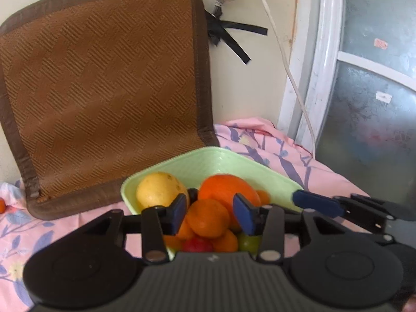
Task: Organize fruits
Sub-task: 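Lower the plum and tangerine into the green bowl and open both tools, then move both open tools toward the fruit pile beside the plastic bag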
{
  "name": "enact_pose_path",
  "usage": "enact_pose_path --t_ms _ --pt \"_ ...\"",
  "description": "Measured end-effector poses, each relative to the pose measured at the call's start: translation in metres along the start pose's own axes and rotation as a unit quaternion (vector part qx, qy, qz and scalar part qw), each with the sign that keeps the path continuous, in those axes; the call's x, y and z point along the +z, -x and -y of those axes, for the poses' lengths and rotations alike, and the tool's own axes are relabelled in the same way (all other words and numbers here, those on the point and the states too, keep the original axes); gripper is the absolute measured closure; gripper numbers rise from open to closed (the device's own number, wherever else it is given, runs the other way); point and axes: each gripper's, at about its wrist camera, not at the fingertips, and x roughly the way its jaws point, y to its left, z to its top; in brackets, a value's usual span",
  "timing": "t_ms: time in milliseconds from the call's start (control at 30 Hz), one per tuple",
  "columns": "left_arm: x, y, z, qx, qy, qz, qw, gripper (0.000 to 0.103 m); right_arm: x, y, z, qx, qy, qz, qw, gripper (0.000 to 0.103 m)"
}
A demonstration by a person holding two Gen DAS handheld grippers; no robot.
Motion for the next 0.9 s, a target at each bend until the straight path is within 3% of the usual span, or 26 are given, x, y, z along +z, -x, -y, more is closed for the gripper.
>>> enact_pose_path --t_ms 200,300,367,467,567,633,667,700,767,833,900 --pt "0.04 0.046 -0.041 0.045 0.014 0.032 0.9984 0.062 0.005 0.006 0.025 -0.029 -0.058 0.034 0.997 0.059" --pt "0.066 0.091 -0.078 0.105 0.007 0.051 0.9932 0.062 0.012 0.002 0.042 -0.029 -0.095 0.029 0.995 0.059" --pt "0.086 0.129 -0.103 0.164 -0.02 0.072 0.9836 0.062 0.025 0.005 0.048 -0.036 -0.095 0.03 0.994 0.059" --pt "0.123 0.192 -0.138 0.268 -0.062 0.111 0.955 0.062 0.068 0.014 0.045 -0.02 -0.067 0.033 0.997 0.059" --pt "0.163 0.251 -0.163 0.361 -0.097 0.152 0.9148 0.062 0.135 0.027 0.02 0.002 -0.007 0.037 0.999 0.059" --pt "0.176 0.275 -0.17 0.403 -0.128 0.171 0.8901 0.062 0.185 0.037 -0.011 0.001 0.059 0.049 0.997 0.059" --pt "0.176 0.282 -0.174 0.408 -0.13 0.176 0.8865 0.062 0.207 0.043 -0.027 0.004 0.083 0.058 0.995 0.059" --pt "0.173 0.286 -0.18 0.4 -0.12 0.18 0.8909 0.062 0.225 0.049 -0.042 0.013 0.094 0.068 0.993 0.059" --pt "0.151 0.283 -0.194 0.361 -0.086 0.185 0.9102 0.062 0.245 0.055 -0.07 0.043 0.097 0.08 0.991 0.059" --pt "0.118 0.26 -0.209 0.326 -0.06 0.164 0.9293 0.062 0.242 0.049 -0.096 0.076 0.094 0.076 0.99 0.059" --pt "0.079 0.228 -0.227 0.294 -0.03 0.132 0.9462 0.062 0.222 0.025 -0.122 0.107 0.09 0.043 0.989 0.059"
